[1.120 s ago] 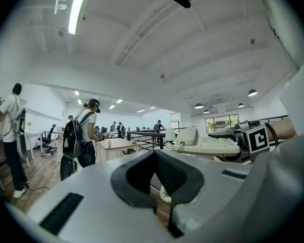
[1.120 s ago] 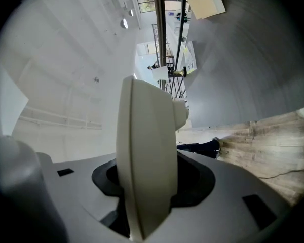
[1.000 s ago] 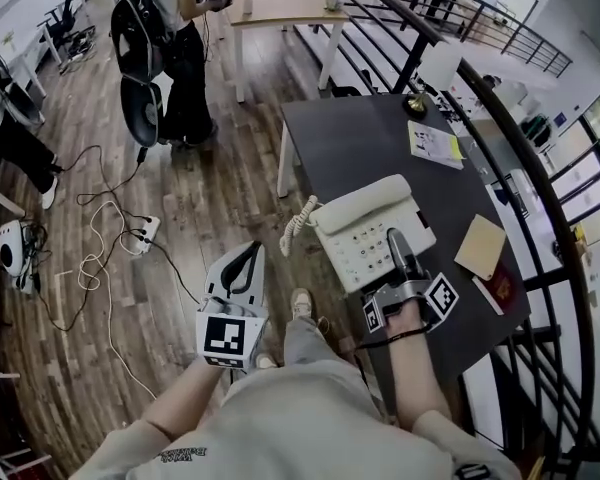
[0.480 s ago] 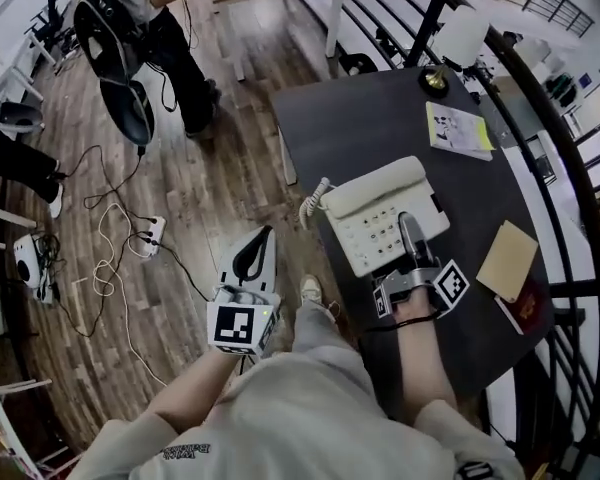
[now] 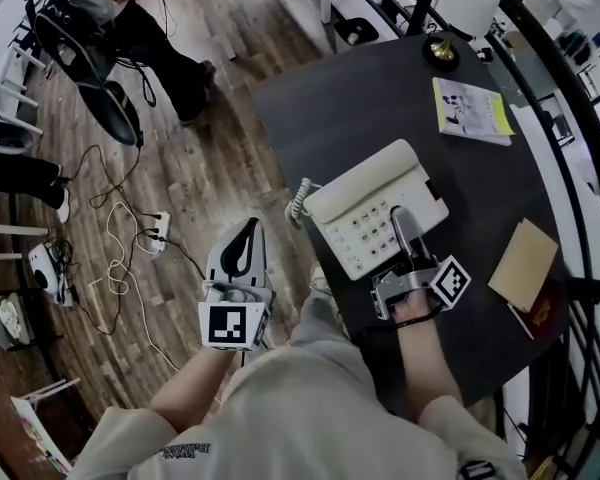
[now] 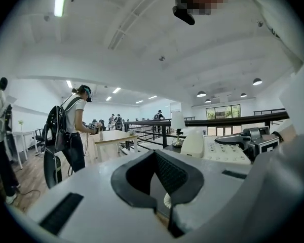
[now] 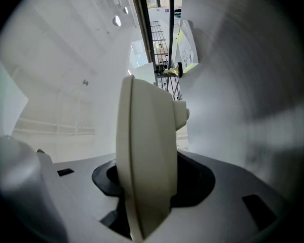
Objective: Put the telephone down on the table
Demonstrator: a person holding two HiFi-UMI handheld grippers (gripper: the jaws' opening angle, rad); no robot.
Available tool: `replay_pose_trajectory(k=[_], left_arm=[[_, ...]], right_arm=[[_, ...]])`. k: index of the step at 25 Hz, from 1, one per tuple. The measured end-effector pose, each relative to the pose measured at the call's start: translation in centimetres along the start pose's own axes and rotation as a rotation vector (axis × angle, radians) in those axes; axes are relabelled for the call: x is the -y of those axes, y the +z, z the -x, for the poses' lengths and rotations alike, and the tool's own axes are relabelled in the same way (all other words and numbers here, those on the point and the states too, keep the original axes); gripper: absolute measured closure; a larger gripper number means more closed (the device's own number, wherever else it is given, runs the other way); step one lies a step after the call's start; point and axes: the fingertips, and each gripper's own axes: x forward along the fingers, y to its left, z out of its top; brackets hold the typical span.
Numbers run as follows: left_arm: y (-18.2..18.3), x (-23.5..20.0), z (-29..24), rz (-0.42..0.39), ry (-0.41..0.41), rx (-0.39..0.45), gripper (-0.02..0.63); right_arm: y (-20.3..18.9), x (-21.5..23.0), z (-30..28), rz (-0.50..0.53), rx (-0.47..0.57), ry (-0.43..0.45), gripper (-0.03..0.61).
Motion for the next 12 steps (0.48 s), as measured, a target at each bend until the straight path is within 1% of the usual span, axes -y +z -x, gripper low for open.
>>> replay_pose_trajectory(k=[3, 6, 9, 12], left_arm=[[0.2, 0.8, -1.6, 0.017, -0.004, -0.022, 0.609], [0.6, 0.7, -3.1, 0.015, -0.002, -0.038, 0.609], [0.2, 0.5, -4.4, 0.011, -0.008, -0.05, 0.609], [-0.6, 0.6, -6.1, 0.005, -0.032, -0.07, 0.609]], right_arm=[[1.0, -0.2, -0.8, 0.0, -0.033, -0.008, 0.38], [1.8, -0.1, -2.2, -0.006, -0.049, 0.009, 0.38], [2.4, 0.3, -3.6, -0.008, -0.045, 0.01, 0.38], [3.0, 0.9, -4.9, -0.009, -0.028, -0.005, 0.38]])
